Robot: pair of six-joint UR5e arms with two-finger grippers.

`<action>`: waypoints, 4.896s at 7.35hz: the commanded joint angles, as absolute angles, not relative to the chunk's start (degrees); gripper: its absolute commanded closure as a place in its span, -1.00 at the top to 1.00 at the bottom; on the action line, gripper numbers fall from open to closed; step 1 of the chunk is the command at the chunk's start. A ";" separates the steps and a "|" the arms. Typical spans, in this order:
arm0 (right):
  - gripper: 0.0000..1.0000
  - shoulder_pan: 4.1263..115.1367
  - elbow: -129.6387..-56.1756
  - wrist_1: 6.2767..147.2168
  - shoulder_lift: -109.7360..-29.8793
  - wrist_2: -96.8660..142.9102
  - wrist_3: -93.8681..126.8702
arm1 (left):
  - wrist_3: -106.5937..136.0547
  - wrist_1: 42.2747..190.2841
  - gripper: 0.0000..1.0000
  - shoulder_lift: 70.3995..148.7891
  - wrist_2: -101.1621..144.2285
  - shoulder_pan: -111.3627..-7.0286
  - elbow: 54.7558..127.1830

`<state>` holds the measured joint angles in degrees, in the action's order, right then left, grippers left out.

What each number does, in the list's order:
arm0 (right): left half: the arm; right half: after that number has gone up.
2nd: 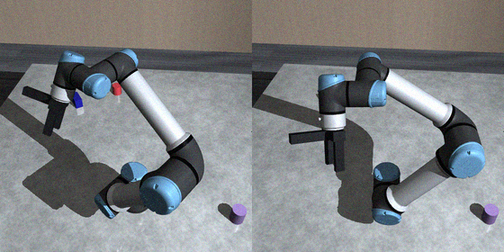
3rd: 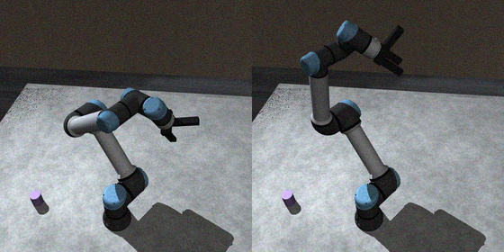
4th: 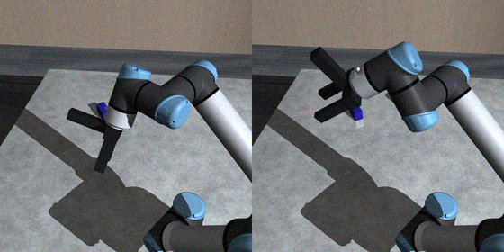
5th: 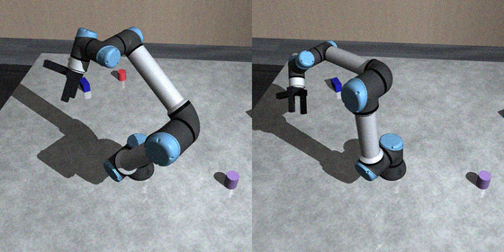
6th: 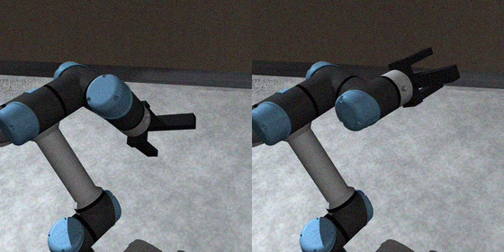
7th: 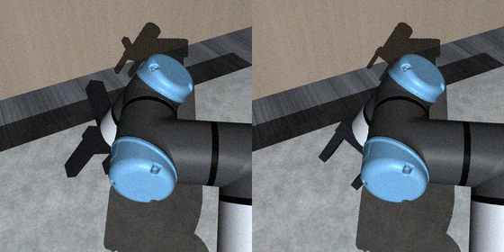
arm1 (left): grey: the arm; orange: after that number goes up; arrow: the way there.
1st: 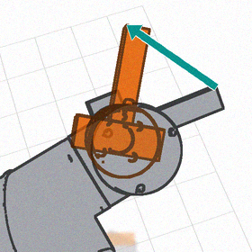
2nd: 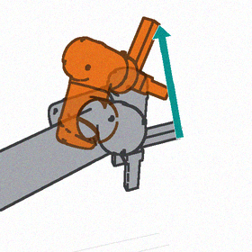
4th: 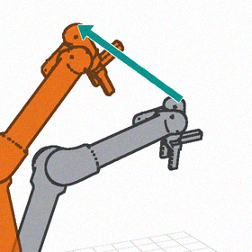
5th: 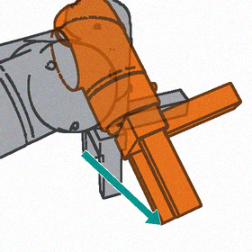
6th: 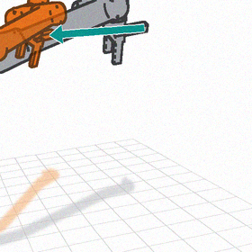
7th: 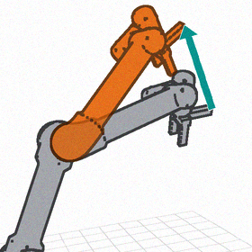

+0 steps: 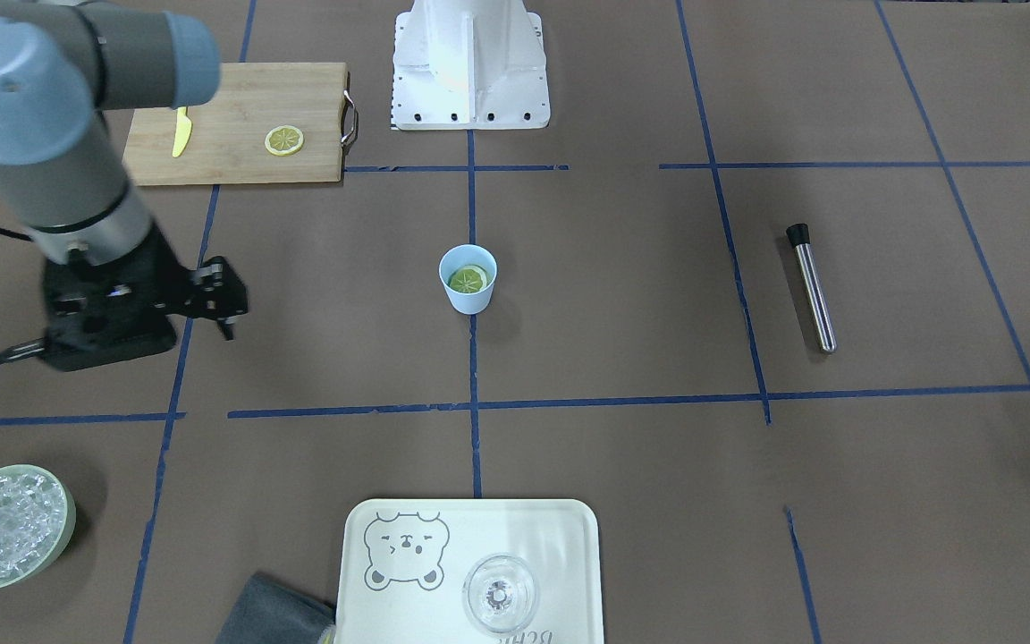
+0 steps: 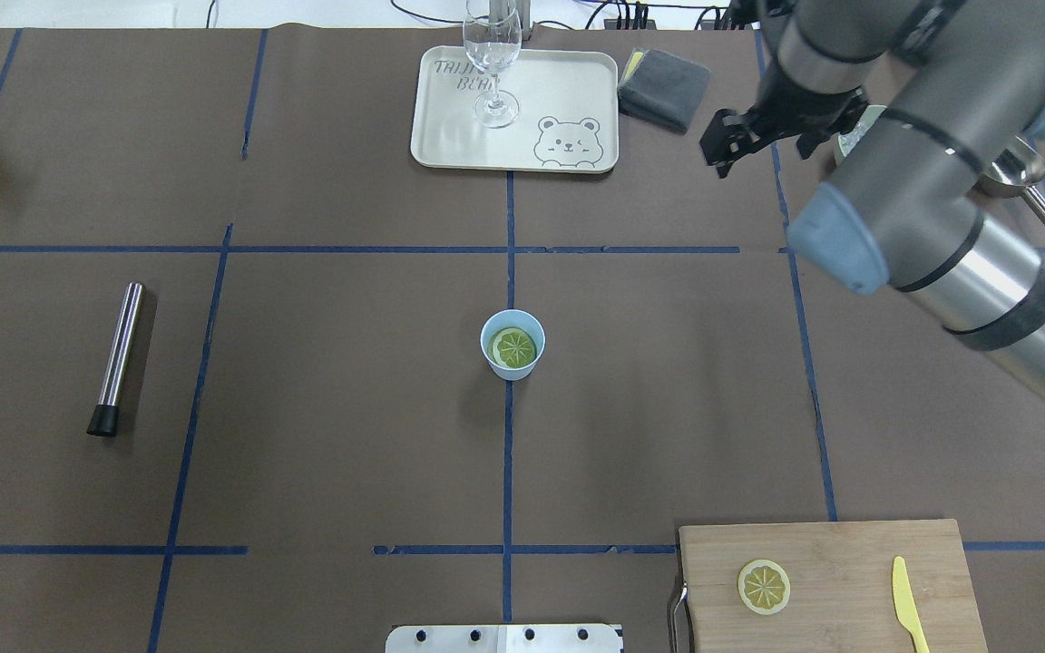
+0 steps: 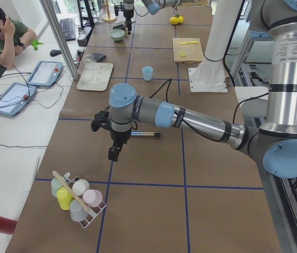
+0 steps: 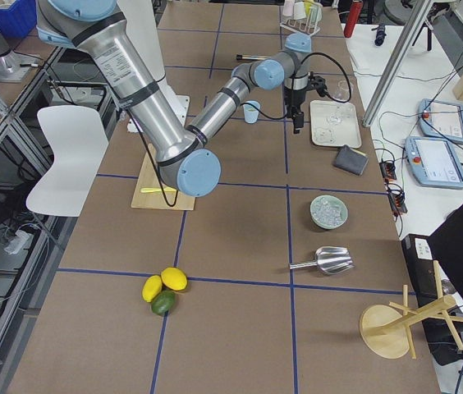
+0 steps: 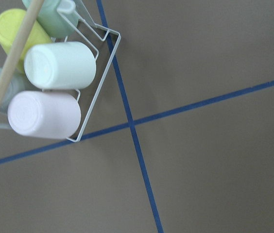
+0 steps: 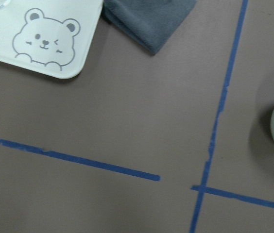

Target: Squeeze lemon into cup

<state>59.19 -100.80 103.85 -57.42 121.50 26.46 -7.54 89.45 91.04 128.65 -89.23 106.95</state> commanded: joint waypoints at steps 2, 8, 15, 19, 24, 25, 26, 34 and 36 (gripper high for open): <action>1.00 72.04 -101.86 103.27 -73.68 125.33 2.18 | -5.12 108.67 1.00 93.24 129.54 -89.21 105.48; 1.00 88.24 -101.69 103.18 -91.32 128.76 -7.47 | 21.71 116.54 1.00 91.93 136.00 -73.95 105.91; 1.00 88.24 -101.08 99.51 -92.10 128.67 -7.21 | 41.80 119.97 0.51 92.37 117.96 -54.08 97.66; 1.00 88.24 -101.07 99.32 -92.11 128.58 -7.12 | 42.10 124.36 0.50 96.76 116.02 -51.16 89.92; 1.00 88.24 -101.07 99.32 -92.11 128.50 -7.12 | 42.10 124.45 0.35 96.94 115.93 -49.92 89.39; 1.00 88.24 -101.07 99.23 -92.11 128.50 -7.21 | 42.10 124.45 0.35 96.94 115.93 -49.83 89.38; 1.00 88.24 -101.07 99.32 -92.11 128.50 -7.12 | 42.19 124.45 0.35 96.94 115.93 -49.40 89.38; 1.00 88.50 -101.07 99.23 -92.11 128.41 -7.30 | 37.82 124.10 -1.00 97.21 116.02 -48.87 95.51; 1.00 88.51 -101.07 99.32 -92.20 128.41 -7.21 | 33.68 124.28 -1.00 99.73 108.52 -49.57 99.21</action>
<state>88.47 -101.07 99.29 -92.12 128.41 -7.22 36.12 124.23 97.89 113.80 -49.25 96.82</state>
